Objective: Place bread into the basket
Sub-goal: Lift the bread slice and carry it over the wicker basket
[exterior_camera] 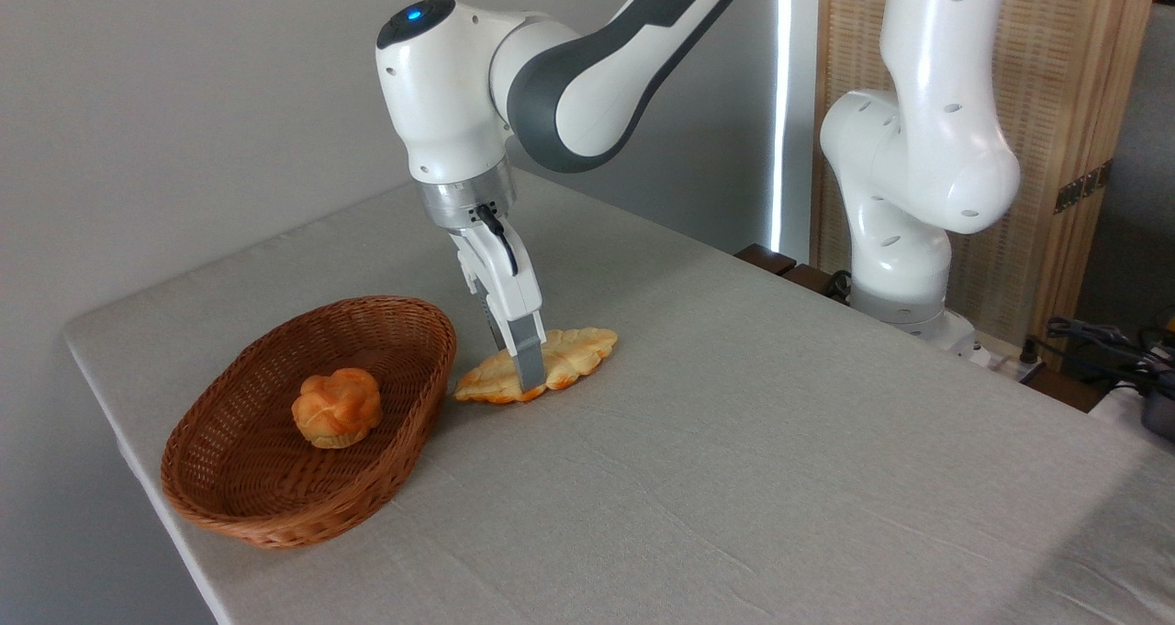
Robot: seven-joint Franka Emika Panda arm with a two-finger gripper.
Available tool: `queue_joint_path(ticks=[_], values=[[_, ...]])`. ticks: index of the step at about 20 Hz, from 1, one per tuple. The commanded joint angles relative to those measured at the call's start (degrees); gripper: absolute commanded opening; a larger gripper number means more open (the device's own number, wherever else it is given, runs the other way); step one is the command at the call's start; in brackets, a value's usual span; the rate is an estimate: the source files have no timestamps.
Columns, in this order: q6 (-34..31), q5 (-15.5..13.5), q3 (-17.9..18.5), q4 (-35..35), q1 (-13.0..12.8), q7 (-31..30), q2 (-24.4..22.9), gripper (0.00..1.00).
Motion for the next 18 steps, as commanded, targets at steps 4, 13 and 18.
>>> queue_joint_path(ticks=[4,13,18], values=[[-11.93,-0.75,1.13,4.65,-0.25,1.1,-2.78,0.51],[-5.12,-6.11,0.52,14.07,-0.25,-11.0,-1.21,0.51],[8.68,-5.94,-2.29,15.21,-0.34,-27.97,3.18,0.51]])
